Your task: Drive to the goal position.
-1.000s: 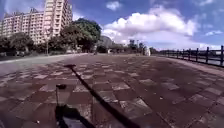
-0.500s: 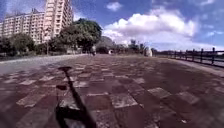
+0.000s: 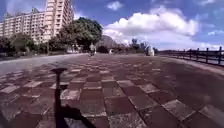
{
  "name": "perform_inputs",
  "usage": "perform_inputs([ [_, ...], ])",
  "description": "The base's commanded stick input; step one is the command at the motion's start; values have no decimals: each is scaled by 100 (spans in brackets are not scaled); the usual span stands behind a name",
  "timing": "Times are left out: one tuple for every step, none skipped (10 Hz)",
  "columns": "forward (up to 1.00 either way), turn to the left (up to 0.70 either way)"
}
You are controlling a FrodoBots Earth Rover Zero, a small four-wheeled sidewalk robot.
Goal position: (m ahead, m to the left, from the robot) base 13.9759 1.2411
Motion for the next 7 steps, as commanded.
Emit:
perform_inputs([
  [100, 0],
  [100, 0],
  [100, 0],
  [100, 0],
  [100, 0],
  [100, 0],
  [100, 0],
])
